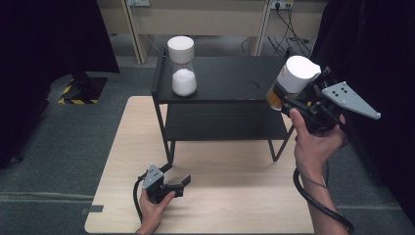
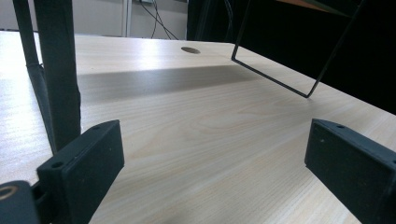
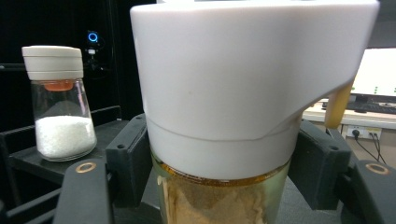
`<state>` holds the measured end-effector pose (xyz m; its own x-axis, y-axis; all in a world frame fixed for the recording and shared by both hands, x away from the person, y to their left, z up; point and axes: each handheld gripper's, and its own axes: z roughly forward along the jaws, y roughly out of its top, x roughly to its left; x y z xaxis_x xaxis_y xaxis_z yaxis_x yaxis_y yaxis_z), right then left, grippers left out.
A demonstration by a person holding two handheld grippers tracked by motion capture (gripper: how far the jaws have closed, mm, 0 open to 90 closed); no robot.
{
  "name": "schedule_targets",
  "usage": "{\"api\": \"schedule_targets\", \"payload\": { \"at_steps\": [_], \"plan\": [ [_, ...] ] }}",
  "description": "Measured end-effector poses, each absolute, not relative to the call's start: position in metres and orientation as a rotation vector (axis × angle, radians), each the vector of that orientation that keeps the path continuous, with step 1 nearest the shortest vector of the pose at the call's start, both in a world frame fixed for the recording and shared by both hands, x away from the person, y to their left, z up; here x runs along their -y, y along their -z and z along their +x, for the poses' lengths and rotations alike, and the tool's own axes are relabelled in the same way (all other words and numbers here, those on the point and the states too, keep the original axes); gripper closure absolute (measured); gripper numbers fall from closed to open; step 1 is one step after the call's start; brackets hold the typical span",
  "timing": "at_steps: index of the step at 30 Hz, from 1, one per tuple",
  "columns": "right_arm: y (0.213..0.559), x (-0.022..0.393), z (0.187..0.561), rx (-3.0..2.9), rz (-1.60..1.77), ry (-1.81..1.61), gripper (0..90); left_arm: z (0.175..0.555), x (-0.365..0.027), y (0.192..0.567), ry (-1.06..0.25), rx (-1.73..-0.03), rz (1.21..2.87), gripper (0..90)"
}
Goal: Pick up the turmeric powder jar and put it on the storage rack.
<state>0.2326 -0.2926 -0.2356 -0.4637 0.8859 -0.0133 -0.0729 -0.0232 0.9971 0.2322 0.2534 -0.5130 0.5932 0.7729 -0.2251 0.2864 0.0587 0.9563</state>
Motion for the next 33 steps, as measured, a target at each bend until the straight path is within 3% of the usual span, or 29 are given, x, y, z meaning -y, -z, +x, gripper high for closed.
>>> {"api": "schedule_targets", "payload": {
  "at_steps": [33],
  "plan": [
    [0.206,0.266,0.283,-1.543,0.955,-1.452,31.0,0.233,-0.254,0.513,-0.457,-0.936,1.514,3.7]
  ]
}}
